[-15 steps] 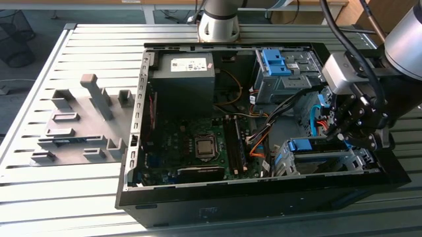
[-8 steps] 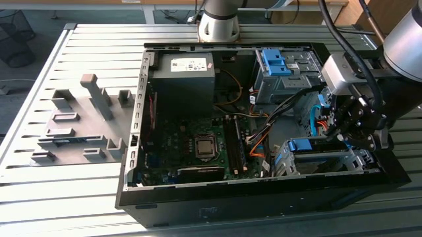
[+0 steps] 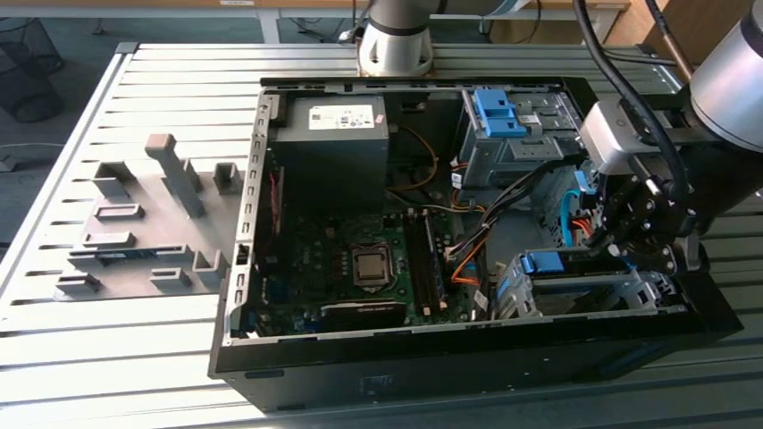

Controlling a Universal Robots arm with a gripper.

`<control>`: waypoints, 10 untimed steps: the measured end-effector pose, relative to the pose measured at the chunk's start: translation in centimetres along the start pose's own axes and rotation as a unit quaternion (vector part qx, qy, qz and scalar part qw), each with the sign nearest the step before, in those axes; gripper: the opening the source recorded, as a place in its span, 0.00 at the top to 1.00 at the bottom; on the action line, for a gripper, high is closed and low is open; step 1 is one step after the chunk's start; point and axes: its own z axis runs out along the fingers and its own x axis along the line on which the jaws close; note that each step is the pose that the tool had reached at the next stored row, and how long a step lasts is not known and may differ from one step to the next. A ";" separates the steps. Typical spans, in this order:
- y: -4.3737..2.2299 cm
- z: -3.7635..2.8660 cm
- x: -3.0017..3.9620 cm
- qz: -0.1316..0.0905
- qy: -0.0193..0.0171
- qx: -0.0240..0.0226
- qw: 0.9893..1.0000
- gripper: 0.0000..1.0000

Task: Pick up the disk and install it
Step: 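Insert the first disk wire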

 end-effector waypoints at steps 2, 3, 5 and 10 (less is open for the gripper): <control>0.00 0.09 0.01 0.000 0.000 0.000 1.000 0.84; 0.00 0.09 0.00 0.000 0.000 0.000 1.000 0.84; 0.00 0.09 0.01 0.000 0.000 0.000 1.000 0.84; 0.00 -0.52 -0.04 0.000 -0.001 0.000 1.000 0.76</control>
